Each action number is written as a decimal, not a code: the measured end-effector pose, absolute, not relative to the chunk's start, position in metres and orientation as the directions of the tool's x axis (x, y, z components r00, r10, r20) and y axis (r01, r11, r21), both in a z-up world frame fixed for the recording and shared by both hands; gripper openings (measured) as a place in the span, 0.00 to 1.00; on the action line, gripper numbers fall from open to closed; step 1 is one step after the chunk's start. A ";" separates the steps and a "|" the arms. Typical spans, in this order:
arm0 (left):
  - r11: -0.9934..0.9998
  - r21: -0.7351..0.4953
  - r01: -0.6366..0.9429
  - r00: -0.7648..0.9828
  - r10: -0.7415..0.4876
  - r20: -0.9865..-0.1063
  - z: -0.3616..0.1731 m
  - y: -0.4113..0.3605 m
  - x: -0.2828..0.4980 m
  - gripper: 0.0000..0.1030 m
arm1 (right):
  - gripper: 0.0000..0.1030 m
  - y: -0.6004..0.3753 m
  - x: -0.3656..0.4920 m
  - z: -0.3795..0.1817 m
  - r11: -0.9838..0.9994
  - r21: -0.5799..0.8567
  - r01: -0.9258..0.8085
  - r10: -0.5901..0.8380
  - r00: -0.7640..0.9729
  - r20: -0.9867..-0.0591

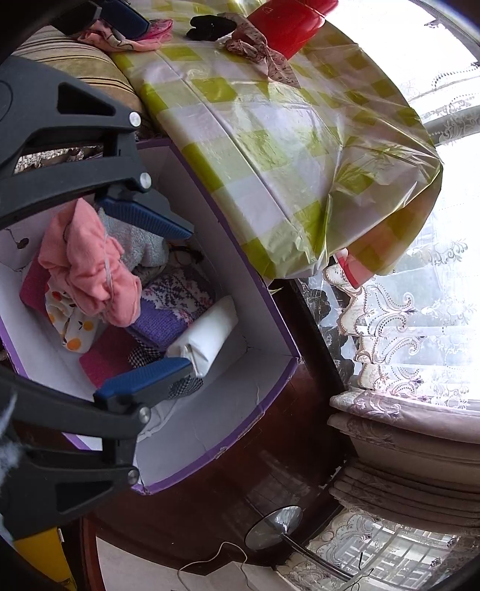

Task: Organize soft objects
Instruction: 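Carry pink cloth and white tube into the white box and open both grippers, then move left gripper to pink floral coin purse and close on it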

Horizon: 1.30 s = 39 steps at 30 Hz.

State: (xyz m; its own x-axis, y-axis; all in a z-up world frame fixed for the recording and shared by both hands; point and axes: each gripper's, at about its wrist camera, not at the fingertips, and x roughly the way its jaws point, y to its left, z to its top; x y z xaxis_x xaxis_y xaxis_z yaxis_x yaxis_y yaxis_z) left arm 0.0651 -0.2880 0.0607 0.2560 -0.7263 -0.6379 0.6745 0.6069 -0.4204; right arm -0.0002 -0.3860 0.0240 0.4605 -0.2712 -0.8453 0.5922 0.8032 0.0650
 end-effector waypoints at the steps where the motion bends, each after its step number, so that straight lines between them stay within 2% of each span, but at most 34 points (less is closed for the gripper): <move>1: 0.617 -0.418 0.667 0.268 -0.722 -0.638 0.061 -0.283 0.066 0.63 | 0.68 -0.383 0.003 0.024 0.810 0.063 0.583 -0.266 0.462 -0.846; 9: 0.709 -0.410 0.573 0.384 -0.675 -0.630 0.065 -0.224 0.087 0.63 | 0.68 -0.346 0.030 0.027 0.862 0.049 0.504 -0.226 0.470 -0.853; 20: 0.840 -0.407 0.357 0.523 -0.542 -0.658 0.056 -0.105 0.128 0.63 | 0.68 -0.289 0.081 0.027 0.927 0.024 0.374 -0.170 0.478 -0.862; 31: 0.867 -0.434 0.245 0.400 -0.498 -0.769 0.009 -0.053 0.178 0.63 | 0.68 -0.249 0.131 0.024 0.960 0.013 0.280 -0.130 0.486 -0.864; 39: 0.868 -0.401 0.294 0.311 -0.484 -0.818 -0.010 -0.074 0.197 0.62 | 0.68 -0.223 0.176 0.025 0.979 0.015 0.205 -0.091 0.497 -0.863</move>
